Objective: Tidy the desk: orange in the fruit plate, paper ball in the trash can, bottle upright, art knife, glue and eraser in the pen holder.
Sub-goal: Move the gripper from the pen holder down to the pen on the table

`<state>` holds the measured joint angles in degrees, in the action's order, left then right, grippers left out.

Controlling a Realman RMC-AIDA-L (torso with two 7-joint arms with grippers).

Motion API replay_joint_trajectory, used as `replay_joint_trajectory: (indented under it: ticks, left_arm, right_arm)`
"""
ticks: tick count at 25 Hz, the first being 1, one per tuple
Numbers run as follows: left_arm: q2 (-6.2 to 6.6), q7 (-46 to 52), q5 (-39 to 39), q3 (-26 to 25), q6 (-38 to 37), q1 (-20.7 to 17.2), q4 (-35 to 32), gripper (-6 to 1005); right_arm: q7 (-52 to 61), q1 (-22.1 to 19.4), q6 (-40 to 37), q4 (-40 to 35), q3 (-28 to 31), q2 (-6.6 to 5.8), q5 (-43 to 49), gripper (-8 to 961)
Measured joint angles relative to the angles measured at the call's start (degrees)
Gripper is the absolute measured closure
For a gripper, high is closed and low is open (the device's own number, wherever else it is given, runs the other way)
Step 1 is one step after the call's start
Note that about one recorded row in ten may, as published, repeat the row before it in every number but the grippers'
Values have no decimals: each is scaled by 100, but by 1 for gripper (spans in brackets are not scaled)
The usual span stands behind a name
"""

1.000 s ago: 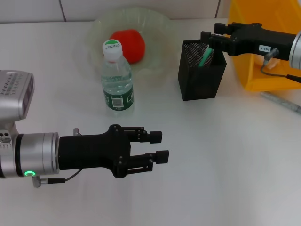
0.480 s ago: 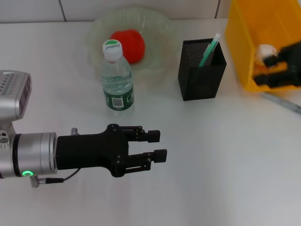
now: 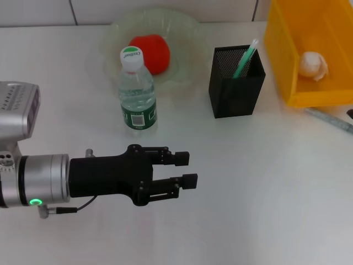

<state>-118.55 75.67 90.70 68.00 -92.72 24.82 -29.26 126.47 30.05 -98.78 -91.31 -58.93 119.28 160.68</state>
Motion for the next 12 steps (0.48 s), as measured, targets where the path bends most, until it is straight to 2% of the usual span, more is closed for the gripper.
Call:
replay_joint_trajectory:
  ticks: [4, 12]
  left_arm:
    - [-12, 0, 0, -9, 36, 6, 30, 425]
    - [-19, 0, 0, -18, 61, 7, 92, 425]
  right_arm:
    - [-11, 87, 705, 1068, 41, -28, 31, 423]
    - [-17, 160, 1493, 1840, 58, -31, 60, 463]
